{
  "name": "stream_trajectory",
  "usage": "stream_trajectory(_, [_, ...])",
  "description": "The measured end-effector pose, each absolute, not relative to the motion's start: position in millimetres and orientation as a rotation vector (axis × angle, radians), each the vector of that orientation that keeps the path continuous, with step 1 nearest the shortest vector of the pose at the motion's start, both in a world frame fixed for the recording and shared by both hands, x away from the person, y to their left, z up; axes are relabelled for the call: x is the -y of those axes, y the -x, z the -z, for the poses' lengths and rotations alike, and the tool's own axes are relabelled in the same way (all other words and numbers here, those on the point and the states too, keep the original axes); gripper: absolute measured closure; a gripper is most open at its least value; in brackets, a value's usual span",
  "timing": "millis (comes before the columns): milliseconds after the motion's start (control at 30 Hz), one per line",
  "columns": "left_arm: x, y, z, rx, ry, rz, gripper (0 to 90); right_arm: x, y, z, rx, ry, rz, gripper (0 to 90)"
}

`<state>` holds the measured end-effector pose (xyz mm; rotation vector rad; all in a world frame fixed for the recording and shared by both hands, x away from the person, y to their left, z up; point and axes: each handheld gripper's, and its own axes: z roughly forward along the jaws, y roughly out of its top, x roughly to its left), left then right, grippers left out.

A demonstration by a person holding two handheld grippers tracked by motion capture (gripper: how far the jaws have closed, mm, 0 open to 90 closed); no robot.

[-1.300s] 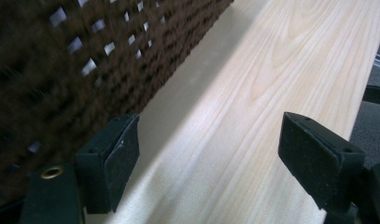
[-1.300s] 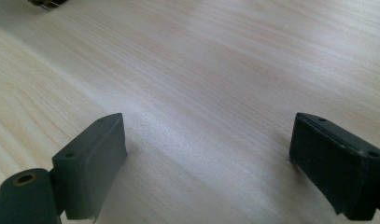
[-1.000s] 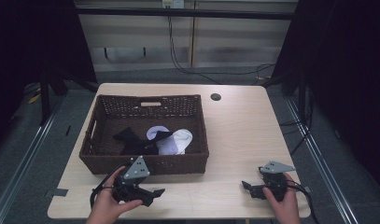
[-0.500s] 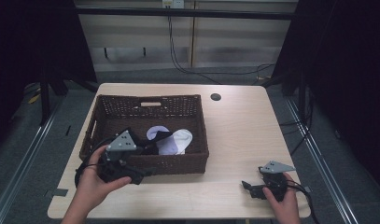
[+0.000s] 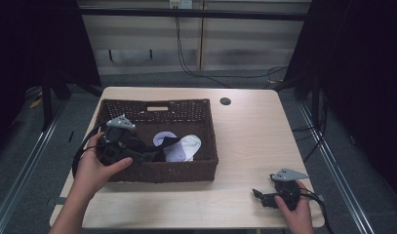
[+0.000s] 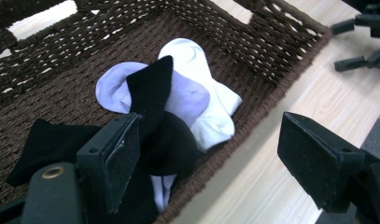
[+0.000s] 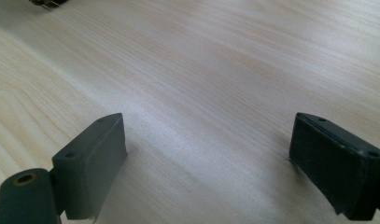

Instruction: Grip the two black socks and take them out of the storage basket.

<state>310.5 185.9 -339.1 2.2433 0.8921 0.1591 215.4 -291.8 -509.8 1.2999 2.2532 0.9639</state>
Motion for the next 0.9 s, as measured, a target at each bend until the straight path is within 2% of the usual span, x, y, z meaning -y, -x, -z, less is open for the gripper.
stream_trajectory(167, [-189.4, -326.9, 341.6, -0.96, -2.255, -0.131, 20.7, 291.8, -215.3, 509.8, -2.253, -1.301, -0.963, 10.2])
stream_trajectory(900, [-183.9, -384.1, 365.5, -1.193, -2.395, -0.156, 21.5, 291.8, -215.3, 509.8, -2.253, -1.301, -0.963, 10.3])
